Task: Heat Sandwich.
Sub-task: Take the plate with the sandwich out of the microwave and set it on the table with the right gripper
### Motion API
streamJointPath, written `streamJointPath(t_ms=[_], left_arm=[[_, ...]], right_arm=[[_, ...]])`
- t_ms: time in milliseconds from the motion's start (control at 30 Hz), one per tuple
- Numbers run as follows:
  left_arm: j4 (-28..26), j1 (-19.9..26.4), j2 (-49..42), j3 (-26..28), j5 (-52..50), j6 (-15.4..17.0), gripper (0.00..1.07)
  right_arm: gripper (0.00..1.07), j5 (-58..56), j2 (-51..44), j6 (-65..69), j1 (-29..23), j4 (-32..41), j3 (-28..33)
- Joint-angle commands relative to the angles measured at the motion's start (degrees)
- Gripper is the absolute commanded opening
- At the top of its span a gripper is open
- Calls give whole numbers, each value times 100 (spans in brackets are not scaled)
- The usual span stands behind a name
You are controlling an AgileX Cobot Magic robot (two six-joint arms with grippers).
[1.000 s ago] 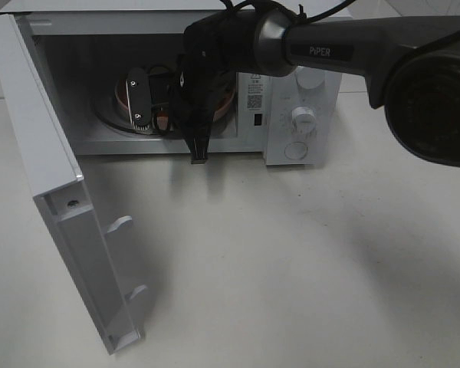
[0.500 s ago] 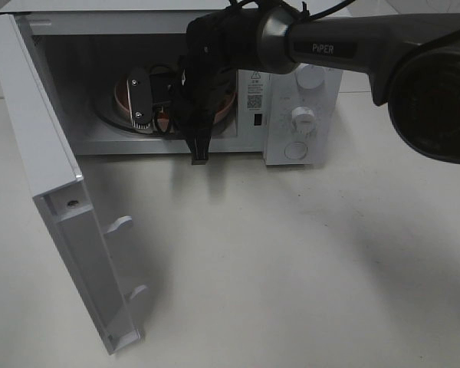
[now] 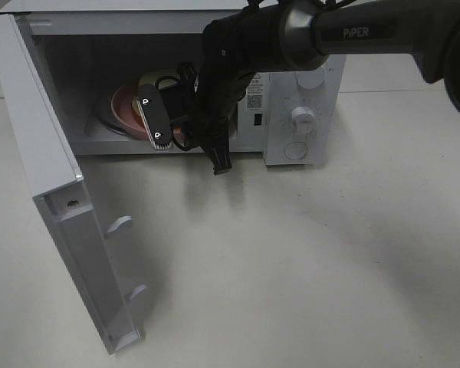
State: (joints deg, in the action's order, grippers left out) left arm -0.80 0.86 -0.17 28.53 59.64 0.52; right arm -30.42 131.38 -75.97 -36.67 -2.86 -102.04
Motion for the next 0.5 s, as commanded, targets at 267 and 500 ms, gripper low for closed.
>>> streamJointPath(t_ms=[267, 500], left_arm=[[0, -17, -126, -17, -29, 17, 97], [0, -17, -126, -17, -29, 17, 97]], right_arm=[[0, 395, -561, -567, 0, 80, 877], [0, 814, -940, -739, -6, 80, 1415]])
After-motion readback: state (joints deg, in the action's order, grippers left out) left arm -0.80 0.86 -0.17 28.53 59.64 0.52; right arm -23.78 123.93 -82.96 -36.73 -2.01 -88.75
